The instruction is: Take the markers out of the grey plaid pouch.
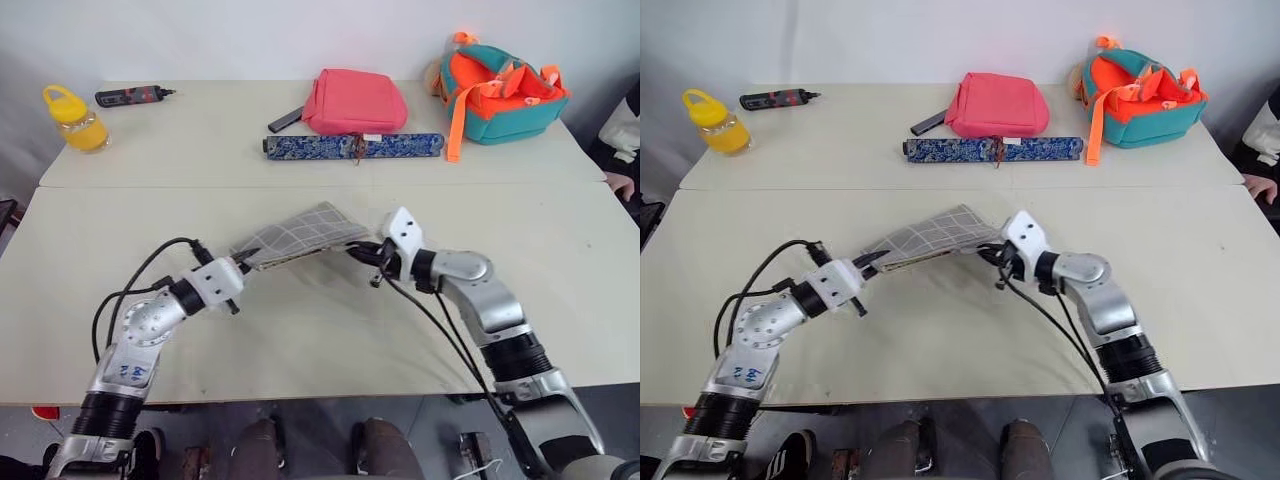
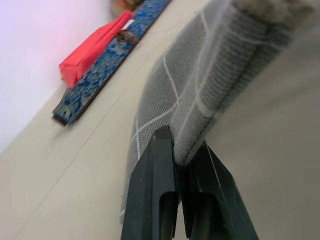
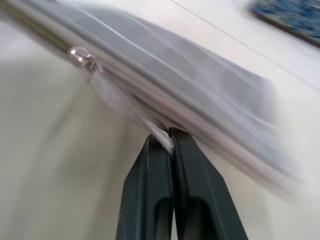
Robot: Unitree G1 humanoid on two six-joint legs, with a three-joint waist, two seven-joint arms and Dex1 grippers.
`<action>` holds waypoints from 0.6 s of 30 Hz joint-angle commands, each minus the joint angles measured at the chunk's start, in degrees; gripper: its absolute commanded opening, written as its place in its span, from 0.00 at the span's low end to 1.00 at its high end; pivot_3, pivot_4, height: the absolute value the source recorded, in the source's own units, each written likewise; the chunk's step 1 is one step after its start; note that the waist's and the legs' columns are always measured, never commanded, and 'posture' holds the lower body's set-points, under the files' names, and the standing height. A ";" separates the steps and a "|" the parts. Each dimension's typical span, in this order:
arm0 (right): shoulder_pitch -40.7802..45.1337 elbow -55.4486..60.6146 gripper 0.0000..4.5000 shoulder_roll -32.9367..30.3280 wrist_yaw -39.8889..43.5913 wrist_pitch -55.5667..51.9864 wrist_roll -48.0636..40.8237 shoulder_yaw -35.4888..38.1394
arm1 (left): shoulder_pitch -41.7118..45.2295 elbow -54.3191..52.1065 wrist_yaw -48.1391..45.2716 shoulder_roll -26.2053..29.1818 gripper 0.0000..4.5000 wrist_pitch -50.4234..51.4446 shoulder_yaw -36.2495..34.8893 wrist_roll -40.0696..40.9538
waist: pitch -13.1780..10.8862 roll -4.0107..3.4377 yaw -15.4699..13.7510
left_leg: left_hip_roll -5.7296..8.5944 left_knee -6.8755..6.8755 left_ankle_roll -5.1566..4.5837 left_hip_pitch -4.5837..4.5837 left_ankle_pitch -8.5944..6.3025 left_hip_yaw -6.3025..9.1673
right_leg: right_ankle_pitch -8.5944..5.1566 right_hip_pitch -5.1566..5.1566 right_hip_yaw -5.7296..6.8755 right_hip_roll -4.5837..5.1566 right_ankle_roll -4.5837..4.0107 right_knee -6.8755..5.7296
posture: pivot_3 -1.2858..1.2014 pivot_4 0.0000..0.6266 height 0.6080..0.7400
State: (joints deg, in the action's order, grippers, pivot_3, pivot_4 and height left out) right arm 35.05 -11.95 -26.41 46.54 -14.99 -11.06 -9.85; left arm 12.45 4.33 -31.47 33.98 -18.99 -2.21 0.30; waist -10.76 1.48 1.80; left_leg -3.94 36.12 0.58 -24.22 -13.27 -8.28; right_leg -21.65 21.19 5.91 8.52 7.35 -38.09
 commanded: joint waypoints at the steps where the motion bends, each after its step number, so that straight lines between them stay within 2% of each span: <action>1: 2.06 -4.96 0.01 -3.71 1.01 4.89 1.73 3.69 | -2.49 -1.35 -5.38 2.00 0.00 0.63 -4.74 9.02 | 0.00 0.00 -0.04 | 0.00 -0.01 0.00 0.00 0.00 0.00 | 0.00 0.00 0.00 0.00 0.00 0.00 | 0.52 0.24 1.00; 5: 2.58 -6.01 0.01 -3.82 2.80 7.28 1.18 3.90 | -3.19 -1.61 -8.68 2.29 0.00 1.60 -5.76 12.92 | 0.00 0.00 -0.03 | 0.00 -0.02 0.00 0.01 0.00 -0.09 | 0.00 -0.01 0.00 0.00 0.00 0.03 | 0.52 0.24 1.00; 8: 1.51 -3.50 0.15 -3.45 6.19 5.40 -1.37 3.80 | -2.65 -2.53 -8.46 1.30 0.00 3.11 -5.28 13.40 | 0.00 0.00 -0.08 | 0.00 -0.01 0.01 0.00 0.01 -0.09 | 0.00 -0.01 0.00 0.00 0.00 0.03 | 0.52 0.24 1.00; 11: -0.80 1.15 0.38 -5.50 11.25 1.85 -3.70 3.20 | -2.16 -2.86 -7.94 0.61 0.00 3.96 -4.48 12.44 | 0.00 0.00 -0.22 | 0.01 -0.02 0.01 0.00 0.01 -0.08 | 0.00 -0.03 0.00 0.00 0.00 0.05 | 0.52 0.24 1.00; 13: -2.63 4.05 0.53 -9.39 15.83 0.75 -3.12 2.09 | -1.98 -2.65 -7.59 0.38 0.00 3.65 -4.42 11.44 | 0.00 0.00 -0.42 | 0.02 0.00 0.01 -0.01 0.00 -0.08 | 0.00 -0.06 0.03 0.00 0.00 0.06 | 0.52 0.24 1.00; 18: -2.21 7.03 0.53 -14.04 19.20 -1.53 -5.54 5.69 | -2.12 -1.62 -8.40 0.56 0.00 2.78 -4.44 11.14 | -0.01 0.00 -0.28 | 0.04 0.06 -0.02 -0.02 -0.01 -0.07 | 0.01 -0.13 0.04 0.01 0.02 0.15 | 0.52 0.24 1.00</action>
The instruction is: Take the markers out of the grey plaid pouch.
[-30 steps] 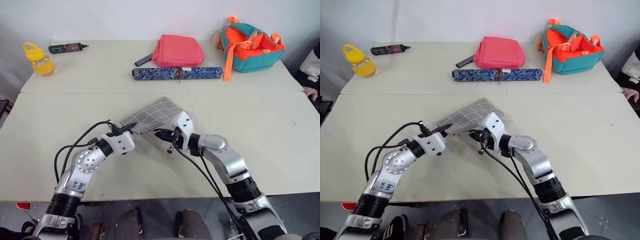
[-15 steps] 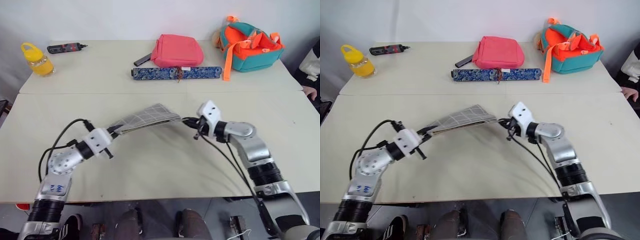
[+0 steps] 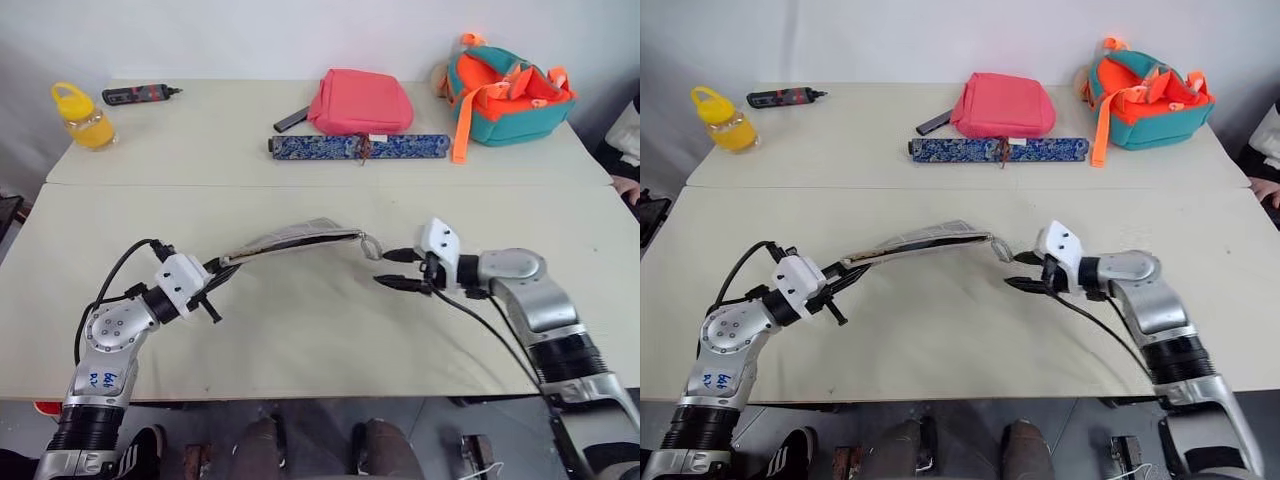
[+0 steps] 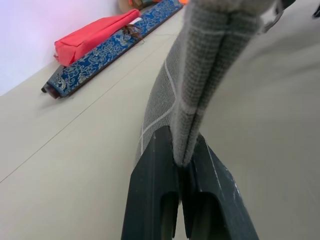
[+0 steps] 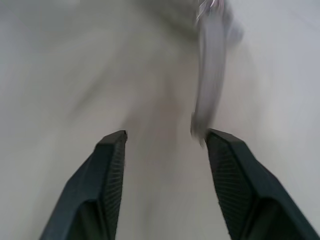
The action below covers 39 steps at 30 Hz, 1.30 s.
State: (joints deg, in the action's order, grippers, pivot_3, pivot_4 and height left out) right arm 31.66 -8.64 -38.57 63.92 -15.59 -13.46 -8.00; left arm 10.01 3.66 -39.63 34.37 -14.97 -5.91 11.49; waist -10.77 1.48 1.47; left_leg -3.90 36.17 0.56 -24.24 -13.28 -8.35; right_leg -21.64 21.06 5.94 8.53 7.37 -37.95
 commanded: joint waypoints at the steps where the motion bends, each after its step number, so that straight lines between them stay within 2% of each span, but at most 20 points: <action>1: 1.68 4.58 0.53 -1.92 2.01 -1.67 -4.41 4.85 | 0.38 -0.66 -0.27 0.12 0.00 -1.37 -0.77 -0.13 | 0.00 0.00 0.19 | -0.01 0.00 0.00 0.01 0.00 0.00 | 0.00 0.00 0.00 -0.01 0.00 -0.01 | 0.52 0.24 1.00; 3: 3.48 6.66 0.53 -0.45 0.97 -4.43 -7.75 6.92 | 0.50 -0.22 -0.51 0.10 0.00 -1.54 -0.52 -0.42 | 0.00 0.00 0.44 | -0.05 -0.03 0.01 0.06 0.01 0.03 | 0.00 0.03 -0.02 -0.02 -0.01 -0.03 | 0.52 0.24 1.00; 5: 5.07 8.16 0.44 1.69 -0.41 -5.34 -9.79 7.87 | 0.85 0.30 -0.50 -0.10 0.00 -1.71 -0.18 -0.78 | 0.00 0.00 0.53 | -0.10 -0.04 0.03 0.06 0.02 0.04 | 0.02 0.09 -0.03 -0.04 -0.04 -0.05 | 0.52 0.24 1.00; 7: 5.86 9.13 0.32 3.88 -2.54 -4.42 -9.36 7.69 | 1.33 0.72 -0.35 -0.41 0.00 -1.84 0.19 -1.12 | 0.00 0.00 0.39 | -0.14 -0.04 0.04 0.06 0.02 0.04 | 0.03 0.10 -0.03 -0.07 -0.06 -0.05 | 0.52 0.24 1.00; 11: 5.34 14.67 0.01 9.78 -5.58 -3.47 -8.32 3.25 | 2.30 0.78 -0.11 -0.97 0.00 -1.78 1.10 -2.11 | 0.00 0.00 0.01 | -0.10 -0.04 0.03 0.03 0.01 0.02 | 0.03 0.10 -0.01 -0.04 -0.05 -0.02 | 0.52 0.24 1.00; 15: 4.62 16.75 0.01 14.72 -9.82 -1.89 -4.28 -1.66 | 2.31 0.55 0.02 -1.08 0.00 -1.71 1.46 -2.81 | 0.00 0.00 0.08 | -0.10 -0.03 0.03 0.00 0.01 0.02 | 0.03 0.13 -0.01 -0.04 -0.05 -0.06 | 0.52 0.24 1.00; 18: 3.92 13.50 0.01 15.55 -12.37 2.82 1.69 -5.01 | 2.07 0.76 0.31 -1.20 0.00 -2.05 1.41 -3.10 | 0.00 0.00 0.02 | -0.08 -0.01 0.03 0.00 0.01 0.00 | 0.03 0.12 0.00 -0.04 -0.05 -0.06 | 0.52 0.24 1.00; 21: 4.30 11.12 0.01 15.96 -13.57 4.98 3.72 -5.40 | 1.90 0.87 0.68 -1.38 0.00 -2.31 1.25 -3.16 | 0.00 0.00 0.11 | -0.07 -0.02 0.03 0.00 0.01 -0.01 | 0.03 0.12 0.00 -0.04 -0.05 -0.06 | 0.52 0.24 1.00; 28: 4.94 7.88 0.01 15.20 -12.98 8.77 7.79 -7.24 | 2.06 0.28 1.10 -1.94 0.00 -2.45 1.70 -4.08 | 0.00 0.00 0.28 | -0.10 -0.06 0.04 0.00 0.02 -0.02 | 0.03 0.17 -0.01 -0.05 -0.05 -0.12 | 0.52 0.24 1.00; 34: 9.41 3.28 0.01 14.26 -17.34 18.02 19.47 -11.18 | 2.12 -1.68 -0.11 -1.19 0.00 -3.00 4.05 -6.91 | 0.00 0.00 0.27 | -0.09 -0.03 0.04 0.00 0.02 -0.04 | 0.03 0.19 -0.02 -0.05 -0.05 -0.12 | 0.52 0.24 1.00; 38: 10.47 0.71 0.01 12.97 -20.20 23.66 29.19 -15.66 | 3.56 -3.49 1.09 -2.60 0.00 -0.97 6.00 -8.40 | 0.00 0.00 0.26 | -0.09 -0.05 0.05 0.00 0.02 -0.06 | 0.03 0.20 -0.02 -0.04 -0.05 -0.13 | 0.52 0.24 1.00; 39: 10.14 0.85 0.08 13.42 -20.25 23.30 29.29 -15.82 | 3.75 -3.94 1.25 -2.76 0.00 -0.56 6.17 -8.45 | 0.00 0.00 0.15 | -0.09 -0.05 0.05 -0.01 0.02 -0.07 | 0.03 0.20 -0.02 -0.04 -0.05 -0.13 | 0.52 0.24 1.00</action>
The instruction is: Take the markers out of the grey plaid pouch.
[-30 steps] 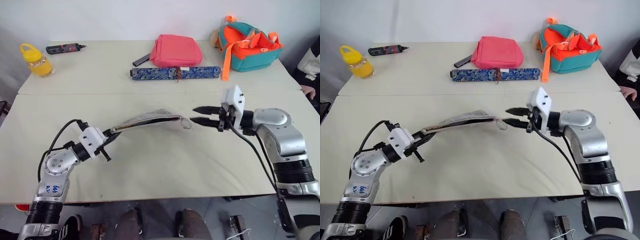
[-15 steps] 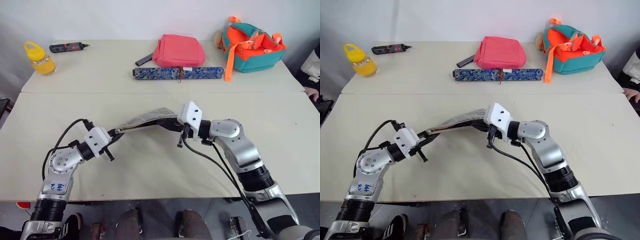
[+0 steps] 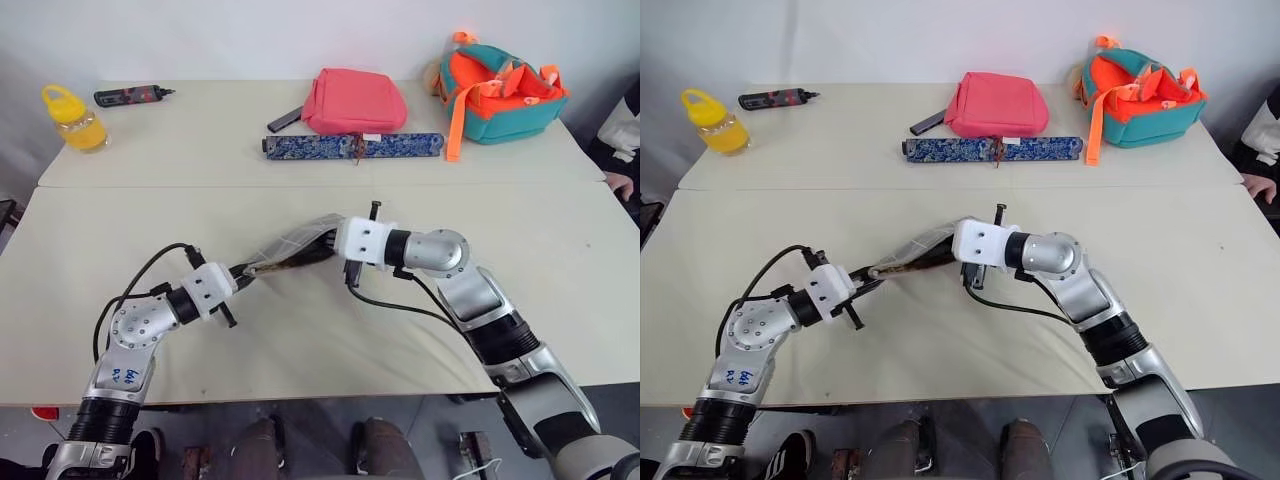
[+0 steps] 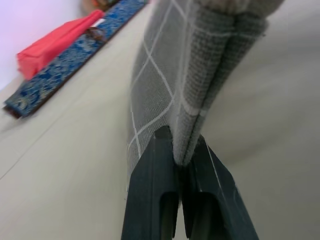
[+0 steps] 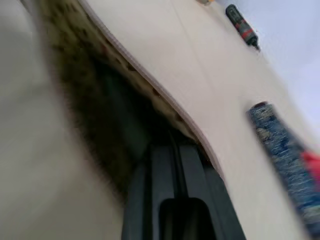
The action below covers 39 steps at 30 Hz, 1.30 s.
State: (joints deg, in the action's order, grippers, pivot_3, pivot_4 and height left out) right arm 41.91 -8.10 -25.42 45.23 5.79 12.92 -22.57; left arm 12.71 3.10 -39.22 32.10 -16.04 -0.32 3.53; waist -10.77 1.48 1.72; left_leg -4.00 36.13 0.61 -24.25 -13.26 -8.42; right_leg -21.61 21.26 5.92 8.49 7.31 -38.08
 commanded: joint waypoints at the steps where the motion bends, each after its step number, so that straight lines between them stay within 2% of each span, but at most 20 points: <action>1: -0.32 0.57 0.13 0.43 -1.83 2.36 3.99 -1.88 | 1.26 -3.64 1.25 -0.57 0.00 0.72 0.54 -0.77 | 0.00 0.00 -0.10 | 0.01 0.00 0.00 -0.01 0.00 -0.02 | 0.00 0.00 0.01 0.00 0.00 0.00 | 0.52 0.24 1.00; 12: 0.88 -0.70 0.99 -0.15 -2.66 4.21 6.55 -1.18 | 1.61 -3.45 1.09 -0.08 0.00 1.50 -0.45 0.48 | 0.00 0.00 0.02 | 0.00 0.02 0.01 0.00 0.01 -0.01 | 0.00 -0.01 0.00 0.00 0.00 -0.02 | 0.52 0.24 1.00; 17: 0.75 -0.79 0.99 -0.28 -2.00 3.27 6.67 -1.30 | 1.86 -3.56 1.06 -0.24 0.00 2.14 -0.75 1.16 | 0.00 0.00 0.02 | 0.00 0.02 0.01 0.00 0.01 -0.01 | 0.00 -0.01 0.00 0.00 0.00 -0.03 | 0.52 0.24 1.00; 20: 0.76 -0.10 0.85 -0.48 -1.51 3.80 6.15 -1.02 | 1.80 -3.94 0.75 -0.48 0.00 2.97 -0.73 2.01 | 0.00 0.00 0.01 | 0.00 0.03 0.01 0.00 0.01 -0.01 | 0.00 -0.01 0.00 0.00 0.00 -0.03 | 0.52 0.24 1.00; 25: 2.44 1.04 0.47 -1.17 -0.07 3.04 5.80 -0.22 | 1.75 -5.98 -0.56 -0.65 0.00 6.93 -0.61 5.00 | 0.00 0.00 0.00 | 0.00 0.04 0.01 -0.01 0.01 0.00 | 0.00 -0.01 0.00 0.00 0.00 -0.03 | 0.52 0.24 1.00; 36: 4.68 0.87 0.47 -3.12 3.82 4.40 7.99 -1.98 | 2.17 -8.15 -1.17 -0.87 0.00 9.34 1.81 3.14 | 0.00 0.00 -0.02 | 0.00 0.05 0.02 -0.01 0.01 0.00 | 0.00 0.00 -0.01 0.00 0.00 -0.05 | 0.52 0.24 1.00; 39: 4.68 0.90 0.47 -3.66 6.41 3.97 7.67 -2.31 | 2.15 -10.12 -1.89 -2.00 0.00 11.83 1.79 6.16 | 0.00 0.00 -0.03 | 0.00 0.05 0.02 0.00 0.01 0.00 | 0.00 0.00 -0.01 0.00 0.00 -0.06 | 0.52 0.24 1.00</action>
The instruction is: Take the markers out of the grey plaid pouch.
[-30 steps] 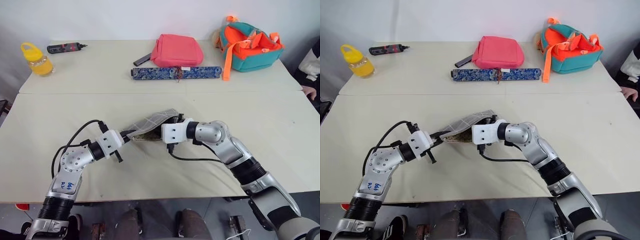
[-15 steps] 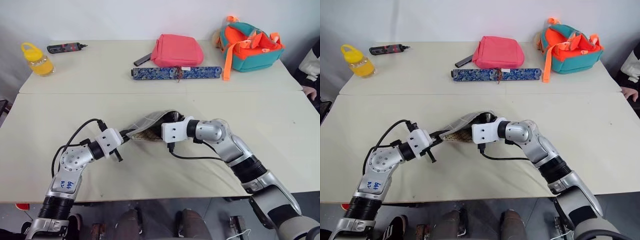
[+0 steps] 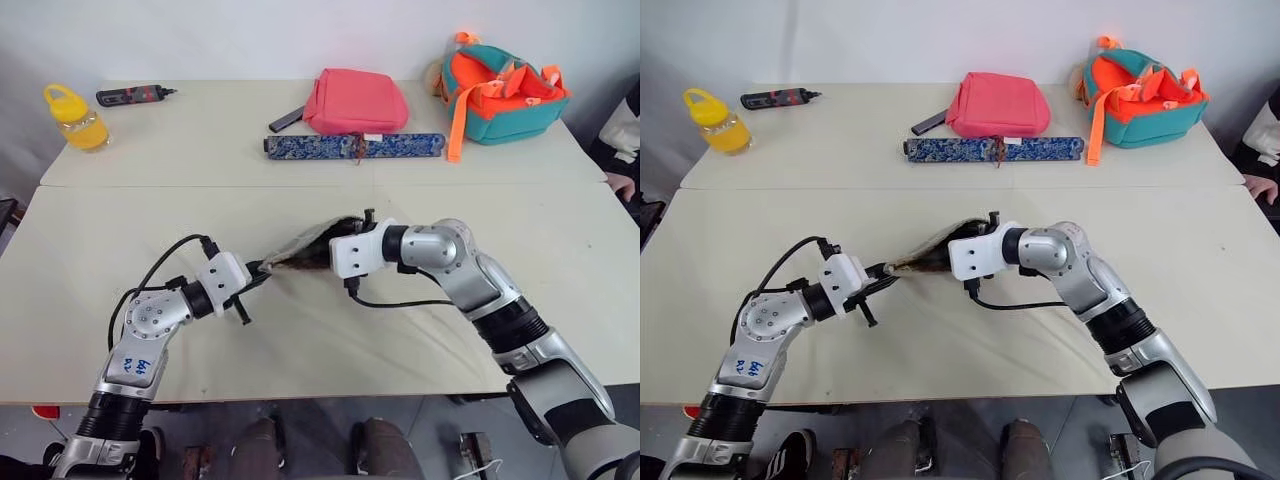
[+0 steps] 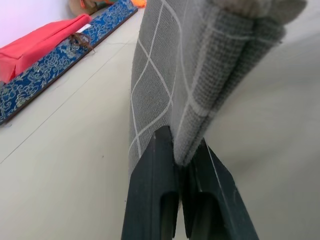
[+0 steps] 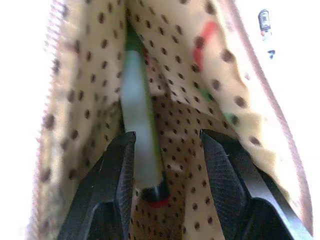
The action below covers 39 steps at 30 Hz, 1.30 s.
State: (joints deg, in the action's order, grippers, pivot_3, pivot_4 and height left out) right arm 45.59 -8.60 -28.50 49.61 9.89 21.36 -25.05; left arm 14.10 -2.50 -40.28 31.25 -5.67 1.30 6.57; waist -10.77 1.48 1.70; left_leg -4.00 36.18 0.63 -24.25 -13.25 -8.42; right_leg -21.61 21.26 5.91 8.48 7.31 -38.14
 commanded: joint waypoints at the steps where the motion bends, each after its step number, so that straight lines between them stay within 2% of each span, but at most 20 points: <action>1: 1.21 2.11 0.47 -1.17 4.79 -0.99 -2.32 0.38 | 0.75 -5.91 -1.42 -1.84 0.00 4.17 -0.27 6.12 | 0.00 0.00 -0.02 | 0.00 0.00 0.00 0.00 0.00 0.00 | 0.00 0.00 0.00 0.00 0.00 0.00 | 0.52 0.24 1.00; 8: 5.89 4.73 0.47 -7.16 20.65 -8.43 -11.22 3.03 | -1.45 -14.02 -4.60 -3.74 0.00 25.08 -1.26 22.84 | 0.00 0.00 -0.05 | -0.01 0.03 0.00 0.01 0.00 0.13 | 0.00 -0.03 -0.03 0.00 0.00 0.00 | 0.52 0.24 1.00; 13: 7.43 7.53 0.47 -8.02 24.72 -13.82 -11.80 1.67 | -2.94 -16.70 -2.86 -5.28 0.00 33.75 -1.39 27.89 | 0.00 0.00 -0.03 | -0.03 0.03 0.00 0.04 0.00 0.16 | 0.00 -0.05 -0.03 -0.01 0.00 0.01 | 0.52 0.24 1.00; 20: 6.04 6.28 0.47 -6.59 25.76 -15.96 -7.93 -2.79 | -4.82 -15.48 -1.80 -6.29 0.00 36.78 -1.79 27.88 | 0.00 0.00 -0.11 | -0.02 0.07 0.00 0.03 0.00 0.16 | 0.00 -0.08 -0.03 -0.01 0.00 0.06 | 0.52 0.24 1.00; 24: 5.95 2.78 0.47 -3.91 23.05 -15.50 -5.48 -4.69 | -5.26 -15.20 -1.58 -6.73 0.00 36.74 -1.77 27.51 | 0.00 0.00 0.08 | -0.02 0.06 0.00 0.08 0.00 0.15 | 0.00 -0.12 -0.03 -0.02 -0.01 0.06 | 0.52 0.24 1.00; 26: 5.94 1.05 0.47 -4.10 21.51 -11.89 -3.01 -5.88 | -5.10 -15.24 -1.07 -7.29 0.00 37.16 -2.07 28.11 | 0.00 0.00 0.06 | -0.04 0.08 0.01 0.09 0.01 0.15 | 0.00 -0.13 -0.03 -0.04 -0.01 0.06 | 0.52 0.24 1.00; 30: 6.68 -1.79 0.47 -1.27 17.62 -9.72 -2.78 -4.58 | -4.93 -15.54 -1.08 -7.19 0.00 36.96 -2.06 27.80 | 0.00 0.00 0.14 | -0.04 0.10 0.01 0.11 0.01 0.15 | 0.00 -0.18 -0.03 -0.04 -0.01 0.08 | 0.52 0.24 1.00; 33: 6.65 -0.85 0.34 -1.22 17.89 -10.00 -3.53 -3.41 | -4.60 -15.18 -0.80 -6.70 0.00 35.47 -1.99 25.90 | 0.00 0.00 0.04 | -0.04 0.11 0.01 0.11 0.01 0.16 | 0.00 -0.19 -0.03 -0.04 -0.01 0.08 | 0.52 0.24 1.00; 36: 6.78 1.43 0.14 -1.75 18.96 -10.24 -5.74 -1.44 | -4.23 -13.79 -0.41 -6.16 0.00 33.06 -2.71 23.79 | 0.00 0.00 0.01 | -0.04 0.12 0.01 0.10 0.01 0.16 | 0.00 -0.19 -0.02 -0.04 -0.01 0.09 | 0.52 0.24 1.00; 37: 6.81 2.22 0.11 -1.90 19.32 -10.57 -6.48 -0.82 | -4.10 -13.22 -0.32 -6.05 0.00 32.11 -2.96 23.06 | 0.00 0.00 -0.02 | -0.04 0.11 0.01 0.10 0.01 0.16 | 0.00 -0.19 -0.03 -0.04 -0.01 0.09 | 0.52 0.24 1.00; 39: 7.16 3.65 0.10 -2.95 20.17 -10.61 -7.70 0.60 | -3.61 -11.71 0.25 -5.63 0.00 30.22 -3.67 21.47 | 0.00 0.00 -0.07 | -0.03 0.11 0.01 0.09 0.00 0.16 | 0.00 -0.20 -0.03 -0.03 -0.01 0.12 | 0.52 0.24 1.00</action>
State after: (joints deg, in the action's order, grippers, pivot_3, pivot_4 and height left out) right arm 51.74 -8.74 -30.90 69.28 -0.96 16.78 -28.11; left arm 10.53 -14.95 -40.51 25.22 26.35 -1.31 29.45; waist -10.77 1.48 1.63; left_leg -4.02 36.28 0.63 -24.17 -13.24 -8.26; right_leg -21.61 21.07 5.89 8.45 7.30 -37.99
